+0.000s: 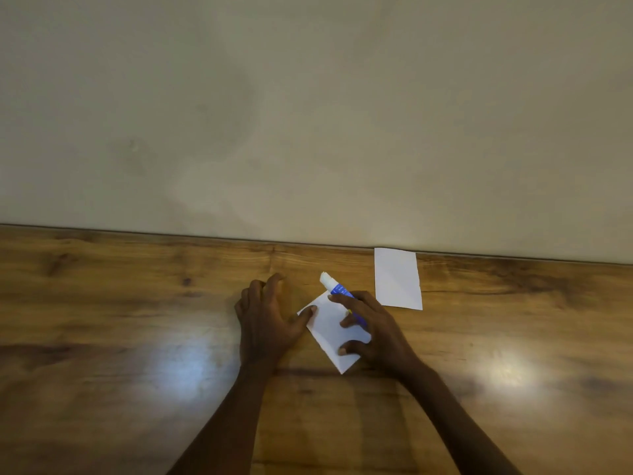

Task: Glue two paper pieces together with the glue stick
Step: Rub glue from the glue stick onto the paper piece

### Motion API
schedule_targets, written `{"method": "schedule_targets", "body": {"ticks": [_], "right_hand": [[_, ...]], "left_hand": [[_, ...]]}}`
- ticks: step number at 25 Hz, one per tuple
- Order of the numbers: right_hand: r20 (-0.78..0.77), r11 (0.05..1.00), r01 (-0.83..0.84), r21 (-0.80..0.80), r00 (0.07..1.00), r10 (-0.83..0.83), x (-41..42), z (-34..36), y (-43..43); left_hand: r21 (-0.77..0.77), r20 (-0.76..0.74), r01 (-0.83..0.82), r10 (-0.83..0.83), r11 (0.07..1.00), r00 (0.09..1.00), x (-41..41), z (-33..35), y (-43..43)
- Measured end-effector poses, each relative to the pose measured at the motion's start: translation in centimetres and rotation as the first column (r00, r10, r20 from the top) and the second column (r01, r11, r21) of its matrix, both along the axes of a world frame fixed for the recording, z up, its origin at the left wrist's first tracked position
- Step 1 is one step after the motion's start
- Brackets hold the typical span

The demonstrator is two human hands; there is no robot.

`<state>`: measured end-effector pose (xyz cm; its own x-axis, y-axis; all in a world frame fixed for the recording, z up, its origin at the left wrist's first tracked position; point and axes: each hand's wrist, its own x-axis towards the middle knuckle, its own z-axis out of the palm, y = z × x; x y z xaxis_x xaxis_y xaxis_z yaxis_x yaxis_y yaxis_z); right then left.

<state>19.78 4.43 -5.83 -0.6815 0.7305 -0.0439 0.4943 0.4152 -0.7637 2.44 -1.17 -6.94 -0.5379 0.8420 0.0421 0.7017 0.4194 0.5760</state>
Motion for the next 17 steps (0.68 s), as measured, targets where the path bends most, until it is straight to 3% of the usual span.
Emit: {"method": "schedule_targets", "body": {"ticks": [3, 5, 8, 12, 14, 17], "right_hand": [[-0.051, 0.999, 0.031, -0.024, 0.998, -0.032, -0.2, 1.3, 0.6], [-0.243, 0.978, 0.183, -0.096, 0.949, -0.201, -1.7, 1.7, 0.2], [-0.517, 0.894, 0.337, -0.294, 0.731, -0.445, -4.1, 1.7, -0.8], [-0.417, 0.632, 0.531, -0.565, 0.477, -0.774, -5.1, 0.7, -1.3], [-0.382, 0.591, 0.532, -0.607, 0.456, -0.804, -4.7, 0.0, -1.4], [-0.445, 0.707, 0.405, -0.58, 0.57, -0.691, -4.4, -0.6, -1.4]], "left_hand": [[-0.024, 0.0, 0.032, -0.032, 0.999, 0.999, 0.0, 0.1, -0.1], [-0.023, 0.003, 0.045, -0.045, 0.999, 0.999, 0.0, 0.1, 0.0], [-0.023, 0.0, 0.048, -0.048, 0.999, 0.999, -0.1, 0.1, 0.0], [-0.002, -0.008, 0.049, -0.049, 0.999, 0.999, -0.2, 0.0, 0.0], [0.005, -0.014, 0.043, -0.043, 0.999, 0.999, -0.2, -0.2, 0.1], [0.005, -0.023, 0.049, -0.049, 0.999, 0.999, -0.2, -0.4, 0.1]]}}
